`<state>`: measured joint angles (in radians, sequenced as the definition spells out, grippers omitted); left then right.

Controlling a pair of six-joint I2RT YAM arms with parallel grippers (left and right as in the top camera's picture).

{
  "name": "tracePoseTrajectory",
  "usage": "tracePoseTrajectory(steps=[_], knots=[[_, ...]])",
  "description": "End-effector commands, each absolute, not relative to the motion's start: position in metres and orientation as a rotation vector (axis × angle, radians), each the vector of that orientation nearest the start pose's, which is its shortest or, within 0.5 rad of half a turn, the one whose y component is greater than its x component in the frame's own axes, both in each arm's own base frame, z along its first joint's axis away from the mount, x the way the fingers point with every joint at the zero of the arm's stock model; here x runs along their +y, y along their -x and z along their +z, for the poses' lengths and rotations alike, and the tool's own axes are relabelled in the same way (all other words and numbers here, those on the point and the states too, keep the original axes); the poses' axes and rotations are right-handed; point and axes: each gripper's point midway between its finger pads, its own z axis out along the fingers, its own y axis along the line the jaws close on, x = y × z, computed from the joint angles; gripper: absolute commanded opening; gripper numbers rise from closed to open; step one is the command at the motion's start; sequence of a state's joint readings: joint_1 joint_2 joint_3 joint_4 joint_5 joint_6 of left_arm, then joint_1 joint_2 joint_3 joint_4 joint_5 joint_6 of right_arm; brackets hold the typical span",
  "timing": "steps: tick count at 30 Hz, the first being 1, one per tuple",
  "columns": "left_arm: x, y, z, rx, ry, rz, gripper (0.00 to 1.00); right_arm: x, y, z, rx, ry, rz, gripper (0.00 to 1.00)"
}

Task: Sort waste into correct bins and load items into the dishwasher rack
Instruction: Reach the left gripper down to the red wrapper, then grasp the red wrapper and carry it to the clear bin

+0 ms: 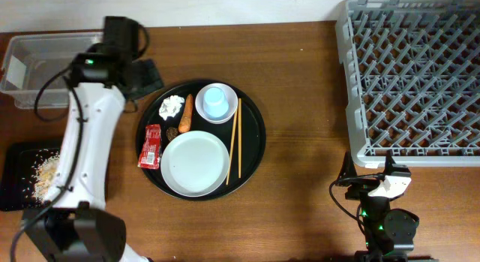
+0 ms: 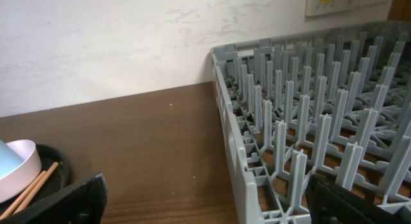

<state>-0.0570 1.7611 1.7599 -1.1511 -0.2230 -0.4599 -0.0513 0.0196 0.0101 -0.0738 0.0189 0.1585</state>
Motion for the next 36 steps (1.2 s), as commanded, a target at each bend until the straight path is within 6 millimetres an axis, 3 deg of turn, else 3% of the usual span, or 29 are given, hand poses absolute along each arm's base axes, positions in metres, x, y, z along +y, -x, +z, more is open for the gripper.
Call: tracePoseTrajectory(steps=[1,5,11,12,15,24,36], knots=[[0.016,-0.412,0.179,2.742,0.665,-0.04,0.96,-0.017,-0.246,0.154,1.647,-0.202,0.062,0.98],[0.032,-0.399,0.152,2.865,0.668,0.014,0.95,-0.017,-0.246,0.154,1.647,-0.202,0.062,0.98],[0.029,-0.37,0.112,3.083,0.698,0.076,0.89,-0.017,-0.246,0.154,1.647,-0.202,0.062,0.98],[0.029,-0.365,0.107,3.115,0.703,0.086,0.82,-0.017,-0.246,0.154,1.647,-0.202,0.062,0.98],[0.026,-0.349,0.089,3.194,0.711,0.11,0.81,-0.017,-0.246,0.154,1.647,-0.202,0.062,0.98],[0.022,-0.324,0.033,3.253,0.72,0.106,0.8,-0.017,-0.246,0.154,1.647,-0.202,0.062,0.98],[0.017,-0.326,0.015,3.256,0.556,0.051,0.6,-0.017,-0.246,0.154,1.647,-0.202,0.062,0.98]])
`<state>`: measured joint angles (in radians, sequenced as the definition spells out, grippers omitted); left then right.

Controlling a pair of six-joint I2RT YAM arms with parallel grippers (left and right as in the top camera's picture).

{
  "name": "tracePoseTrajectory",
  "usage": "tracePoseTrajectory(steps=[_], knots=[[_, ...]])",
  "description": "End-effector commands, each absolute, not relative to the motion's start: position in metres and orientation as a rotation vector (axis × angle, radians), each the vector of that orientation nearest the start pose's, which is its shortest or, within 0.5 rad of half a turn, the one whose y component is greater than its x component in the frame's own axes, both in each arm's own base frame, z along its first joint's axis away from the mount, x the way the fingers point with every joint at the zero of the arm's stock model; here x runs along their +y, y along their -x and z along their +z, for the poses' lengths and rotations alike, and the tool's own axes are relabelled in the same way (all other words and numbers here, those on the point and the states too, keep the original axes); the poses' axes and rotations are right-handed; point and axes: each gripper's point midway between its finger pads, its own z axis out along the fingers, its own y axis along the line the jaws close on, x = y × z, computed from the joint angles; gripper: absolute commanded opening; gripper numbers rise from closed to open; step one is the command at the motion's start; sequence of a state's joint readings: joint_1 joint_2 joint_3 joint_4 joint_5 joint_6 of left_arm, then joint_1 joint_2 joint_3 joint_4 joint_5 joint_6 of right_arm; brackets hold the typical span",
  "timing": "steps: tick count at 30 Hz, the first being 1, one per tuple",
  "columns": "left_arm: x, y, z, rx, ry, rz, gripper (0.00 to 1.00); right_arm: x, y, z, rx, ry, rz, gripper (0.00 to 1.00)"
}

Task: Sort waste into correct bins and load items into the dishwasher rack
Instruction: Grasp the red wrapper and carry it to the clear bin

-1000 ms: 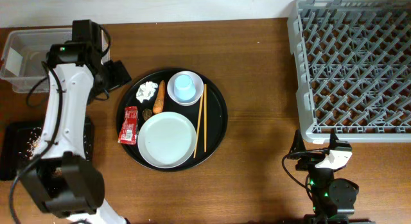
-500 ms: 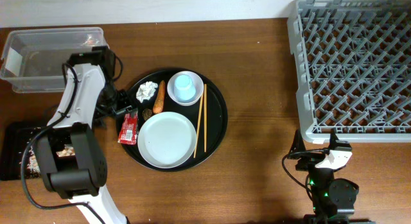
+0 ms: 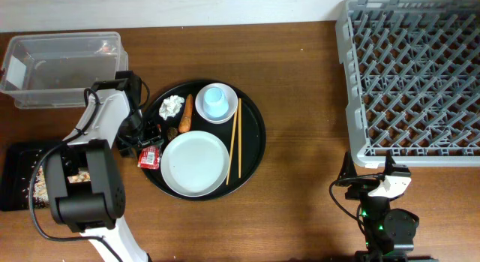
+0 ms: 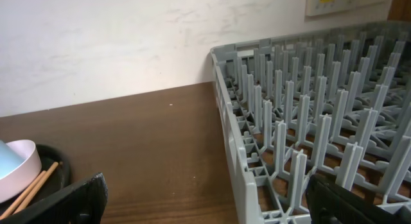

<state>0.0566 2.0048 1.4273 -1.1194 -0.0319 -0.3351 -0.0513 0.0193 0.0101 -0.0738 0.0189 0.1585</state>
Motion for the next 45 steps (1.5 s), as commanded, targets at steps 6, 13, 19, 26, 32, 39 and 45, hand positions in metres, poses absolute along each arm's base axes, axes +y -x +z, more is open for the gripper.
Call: tracePoseTrajectory(steps=[6,13,19,26,32,39,45], knots=[[0.0,-0.319,-0.005,3.267,0.452,0.055,0.6,-0.017,-0.246,0.154,1.647,-0.202,0.062,0.98],[-0.008,-0.327,-0.004,3.242,0.399,0.065,0.48,-0.017,-0.246,0.154,1.647,-0.202,0.062,0.98],[-0.006,-0.331,0.003,3.238,0.397,0.088,0.46,-0.017,-0.246,0.154,1.647,-0.202,0.062,0.98],[-0.007,-0.344,0.031,3.208,0.395,0.078,0.36,-0.017,-0.246,0.154,1.647,-0.202,0.062,0.98],[-0.006,-0.343,0.033,3.211,0.396,0.079,0.2,-0.017,-0.246,0.154,1.647,-0.202,0.062,0.98],[-0.005,-0.346,0.037,3.195,0.4,0.074,0.01,-0.017,-0.246,0.154,1.647,-0.202,0.062,0.98],[0.002,-0.381,0.087,3.046,0.424,0.031,0.01,-0.017,-0.246,0.154,1.647,-0.202,0.062,0.98]])
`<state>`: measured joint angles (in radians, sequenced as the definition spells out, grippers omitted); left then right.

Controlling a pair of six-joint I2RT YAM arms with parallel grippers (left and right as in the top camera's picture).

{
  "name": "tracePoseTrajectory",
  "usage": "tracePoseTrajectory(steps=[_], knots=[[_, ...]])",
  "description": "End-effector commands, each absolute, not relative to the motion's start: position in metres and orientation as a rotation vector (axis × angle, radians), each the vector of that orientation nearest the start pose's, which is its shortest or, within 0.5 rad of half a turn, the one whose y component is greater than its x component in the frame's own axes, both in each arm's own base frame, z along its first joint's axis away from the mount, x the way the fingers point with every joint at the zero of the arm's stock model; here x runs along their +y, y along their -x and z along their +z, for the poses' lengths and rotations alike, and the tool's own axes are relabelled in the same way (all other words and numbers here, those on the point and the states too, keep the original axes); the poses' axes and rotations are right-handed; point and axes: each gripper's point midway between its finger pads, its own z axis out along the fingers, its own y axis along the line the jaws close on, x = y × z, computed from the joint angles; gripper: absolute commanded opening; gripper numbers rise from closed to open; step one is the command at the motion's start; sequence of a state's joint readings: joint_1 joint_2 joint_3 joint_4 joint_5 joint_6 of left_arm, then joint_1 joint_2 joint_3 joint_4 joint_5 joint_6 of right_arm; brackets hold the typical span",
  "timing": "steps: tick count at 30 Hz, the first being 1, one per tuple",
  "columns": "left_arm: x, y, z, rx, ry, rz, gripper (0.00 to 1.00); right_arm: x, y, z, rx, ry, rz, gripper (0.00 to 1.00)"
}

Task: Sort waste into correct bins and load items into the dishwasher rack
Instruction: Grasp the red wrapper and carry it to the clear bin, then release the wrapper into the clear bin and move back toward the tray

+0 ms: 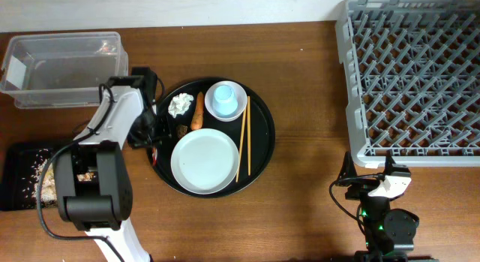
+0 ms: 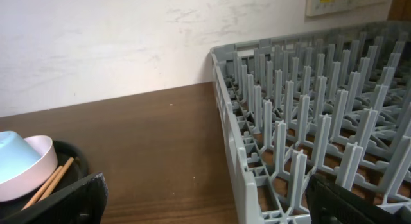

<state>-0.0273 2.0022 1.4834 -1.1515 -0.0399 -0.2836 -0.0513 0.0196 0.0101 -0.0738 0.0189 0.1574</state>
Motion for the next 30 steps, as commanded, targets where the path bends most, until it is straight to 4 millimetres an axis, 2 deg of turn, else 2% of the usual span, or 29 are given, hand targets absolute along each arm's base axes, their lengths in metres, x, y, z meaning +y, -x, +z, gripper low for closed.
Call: tracePoseTrajectory(steps=[1,5,8,12,15,17,19,23,24,25,26,30], knots=[[0.005,-0.39,0.098,3.006,0.435,0.021,0.01,-0.017,-0.246,0.154,1.647,-0.202,0.062,0.98],[0.018,-0.431,0.141,2.803,0.471,-0.014,0.01,-0.017,-0.246,0.154,1.647,-0.202,0.062,0.98],[0.037,-0.474,0.165,2.599,0.495,-0.04,0.01,-0.017,-0.246,0.154,1.647,-0.202,0.062,0.98],[0.082,-0.524,0.206,2.283,0.619,-0.045,0.01,-0.017,-0.246,0.154,1.647,-0.202,0.062,0.98],[0.116,-0.542,0.227,2.13,0.655,-0.003,0.01,-0.017,-0.246,0.154,1.647,-0.202,0.062,0.98],[0.136,-0.55,0.229,2.074,0.682,0.025,0.01,-0.017,-0.246,0.154,1.647,-0.202,0.062,0.98],[0.153,-0.559,0.221,2.039,0.701,0.036,0.01,-0.017,-0.246,0.154,1.647,-0.202,0.062,0.98],[0.171,-0.576,0.188,2.032,0.722,0.045,0.03,-0.017,-0.246,0.154,1.647,-0.202,0.062,0.98],[0.171,-0.579,0.181,2.033,0.722,0.045,0.15,-0.017,-0.246,0.154,1.647,-0.202,0.062,0.98],[0.173,-0.583,0.176,2.026,0.72,0.044,0.64,-0.017,-0.246,0.154,1.647,-0.202,0.062,0.98],[0.173,-0.585,0.176,2.02,0.719,0.044,0.95,-0.017,-0.246,0.154,1.647,-0.202,0.062,0.98],[0.172,-0.585,0.188,1.999,0.71,0.039,0.99,-0.017,-0.246,0.154,1.647,-0.202,0.062,0.98]])
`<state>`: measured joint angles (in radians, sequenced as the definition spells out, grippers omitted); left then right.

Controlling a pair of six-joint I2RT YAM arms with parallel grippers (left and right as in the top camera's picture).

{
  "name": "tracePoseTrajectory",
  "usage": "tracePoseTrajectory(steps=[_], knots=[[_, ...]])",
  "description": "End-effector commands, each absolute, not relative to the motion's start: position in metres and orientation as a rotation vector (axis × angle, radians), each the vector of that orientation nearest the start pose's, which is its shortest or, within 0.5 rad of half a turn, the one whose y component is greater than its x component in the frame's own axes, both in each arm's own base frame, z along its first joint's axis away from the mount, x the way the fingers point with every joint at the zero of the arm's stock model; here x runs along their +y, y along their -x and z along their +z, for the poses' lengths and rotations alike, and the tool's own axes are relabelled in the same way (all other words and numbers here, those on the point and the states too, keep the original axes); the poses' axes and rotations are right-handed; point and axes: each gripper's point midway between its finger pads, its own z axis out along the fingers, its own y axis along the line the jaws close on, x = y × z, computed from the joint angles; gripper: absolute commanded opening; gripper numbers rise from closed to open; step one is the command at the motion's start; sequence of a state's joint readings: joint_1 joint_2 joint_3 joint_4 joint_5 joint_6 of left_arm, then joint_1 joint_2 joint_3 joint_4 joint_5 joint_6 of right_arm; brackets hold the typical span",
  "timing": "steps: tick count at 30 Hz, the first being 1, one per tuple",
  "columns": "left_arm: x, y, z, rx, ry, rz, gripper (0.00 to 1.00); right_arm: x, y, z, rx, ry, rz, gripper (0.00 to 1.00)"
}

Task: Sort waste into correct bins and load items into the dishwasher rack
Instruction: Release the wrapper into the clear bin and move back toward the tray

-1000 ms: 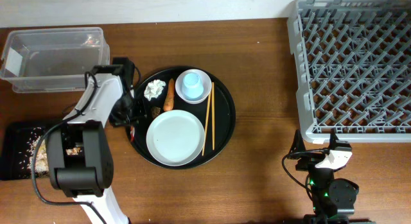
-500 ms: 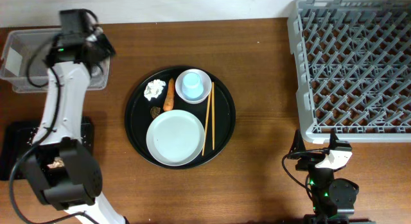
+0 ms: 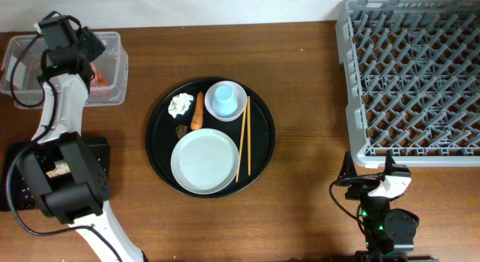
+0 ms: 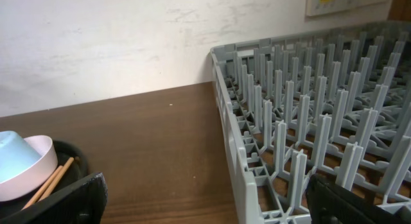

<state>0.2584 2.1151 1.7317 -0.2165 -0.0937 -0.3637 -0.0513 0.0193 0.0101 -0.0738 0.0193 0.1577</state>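
Note:
A red packet (image 3: 100,73) hangs inside the right end of the clear bin (image 3: 30,82) at the back left, at the fingertips of my left gripper (image 3: 90,52), which looks shut on it. The round black tray (image 3: 155,134) holds a white plate (image 3: 201,161), a blue cup (image 3: 224,97) in a pale bowl (image 3: 238,106), chopsticks (image 3: 243,138), a carrot piece (image 3: 197,112), a crumpled tissue (image 3: 178,104) and a small brown scrap (image 3: 182,131). My right gripper (image 4: 205,205) stands open and empty by the near left corner of the grey dishwasher rack (image 3: 412,74).
A black bin (image 3: 19,183) with pale food scraps sits at the front left, partly under the left arm. The rack fills the back right. In the right wrist view the bowl (image 4: 29,169) and chopsticks (image 4: 48,182) show at the far left.
My left gripper has gone from the tray's left rim to the clear bin at the back left, and the red packet is now in that bin's right end. The right arm has not moved.
My left gripper was near the clear bin while the red packet lay on the tray's left side. Then it was down on the packet. Then the tray stood shifted to the right with the gripper still at the packet. Now the packet is at the bin.

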Motion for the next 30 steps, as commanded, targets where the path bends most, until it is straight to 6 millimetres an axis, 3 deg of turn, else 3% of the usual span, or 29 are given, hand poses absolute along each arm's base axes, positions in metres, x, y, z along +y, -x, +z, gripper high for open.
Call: tracePoseTrajectory(steps=[1,4,7,9,11,13,18,22,26,30], knots=[[0.172,-0.583,0.193,1.997,0.709,0.037,0.99,-0.017,-0.246,0.154,1.647,-0.202,0.062,0.98],[0.164,-0.573,0.22,1.987,0.689,0.008,0.99,-0.017,-0.246,0.154,1.647,-0.202,0.062,0.98],[0.139,-0.561,0.25,2.005,0.618,-0.122,0.99,-0.017,-0.246,0.154,1.647,-0.202,0.062,0.98],[0.098,-0.543,0.27,2.061,0.507,-0.341,0.99,-0.017,-0.246,0.154,1.647,-0.202,0.062,0.98],[0.056,-0.516,0.275,2.156,0.431,-0.565,0.99,-0.017,-0.246,0.154,1.647,-0.202,0.062,0.98],[0.035,-0.501,0.262,2.245,0.432,-0.648,0.99,-0.017,-0.246,0.154,1.647,-0.202,0.062,0.98],[-0.017,-0.46,0.199,2.561,0.48,-0.691,0.99,-0.017,-0.246,0.154,1.647,-0.202,0.062,0.98],[-0.051,-0.447,0.164,2.699,0.433,-0.649,0.99,-0.017,-0.246,0.154,1.647,-0.202,0.062,0.98],[-0.054,-0.448,0.141,2.756,0.432,-0.441,0.99,-0.017,-0.246,0.154,1.647,-0.202,0.062,0.98],[-0.042,-0.446,0.122,2.772,0.579,-0.194,0.99,-0.017,-0.246,0.154,1.647,-0.202,0.062,0.98]])
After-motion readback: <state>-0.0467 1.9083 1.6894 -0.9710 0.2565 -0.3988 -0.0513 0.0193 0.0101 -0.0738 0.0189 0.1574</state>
